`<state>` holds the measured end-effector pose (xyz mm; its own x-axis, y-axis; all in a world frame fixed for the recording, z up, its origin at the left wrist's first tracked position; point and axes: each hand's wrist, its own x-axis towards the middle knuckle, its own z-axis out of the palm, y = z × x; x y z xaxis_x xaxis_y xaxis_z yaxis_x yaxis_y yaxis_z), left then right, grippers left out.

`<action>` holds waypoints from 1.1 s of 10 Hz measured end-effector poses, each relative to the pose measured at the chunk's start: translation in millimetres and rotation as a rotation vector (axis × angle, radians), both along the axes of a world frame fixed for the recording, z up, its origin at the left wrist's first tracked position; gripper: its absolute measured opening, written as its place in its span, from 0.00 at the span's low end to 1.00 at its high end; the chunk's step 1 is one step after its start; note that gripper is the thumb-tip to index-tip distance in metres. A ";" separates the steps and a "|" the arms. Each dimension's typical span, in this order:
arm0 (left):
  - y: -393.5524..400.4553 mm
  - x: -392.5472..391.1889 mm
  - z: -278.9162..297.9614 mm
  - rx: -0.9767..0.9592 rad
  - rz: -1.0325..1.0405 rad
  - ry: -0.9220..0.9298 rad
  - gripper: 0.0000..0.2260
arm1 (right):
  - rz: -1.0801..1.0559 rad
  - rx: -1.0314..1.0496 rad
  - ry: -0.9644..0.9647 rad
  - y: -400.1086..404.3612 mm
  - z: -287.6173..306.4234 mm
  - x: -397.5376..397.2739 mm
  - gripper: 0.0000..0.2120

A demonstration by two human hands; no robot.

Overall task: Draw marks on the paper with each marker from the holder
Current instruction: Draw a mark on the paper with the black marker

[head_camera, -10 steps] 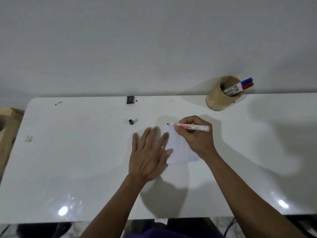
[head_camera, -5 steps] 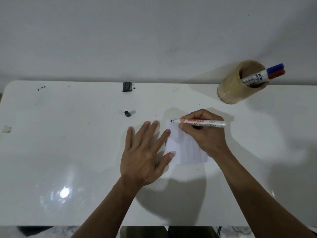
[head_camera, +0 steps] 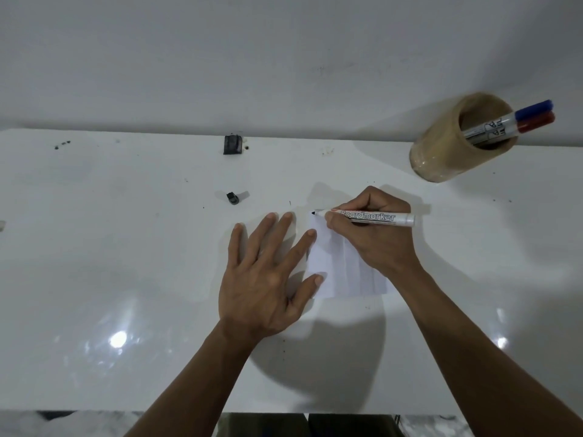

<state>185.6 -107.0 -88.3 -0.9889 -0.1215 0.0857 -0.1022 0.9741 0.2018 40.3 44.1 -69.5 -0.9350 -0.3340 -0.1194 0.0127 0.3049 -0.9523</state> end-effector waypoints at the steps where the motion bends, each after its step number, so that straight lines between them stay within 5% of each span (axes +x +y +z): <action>1: 0.0 0.2 -0.5 -0.001 -0.003 0.007 0.28 | 0.000 0.022 0.007 -0.8 0.6 0.7 0.09; 8: 0.4 0.6 -4.2 0.001 0.001 0.022 0.28 | 0.063 0.070 0.006 0.7 0.1 -1.6 0.09; 11: -0.9 2.0 1.5 0.061 -0.004 0.022 0.28 | -0.132 -0.336 -0.297 4.4 34.7 -0.1 0.11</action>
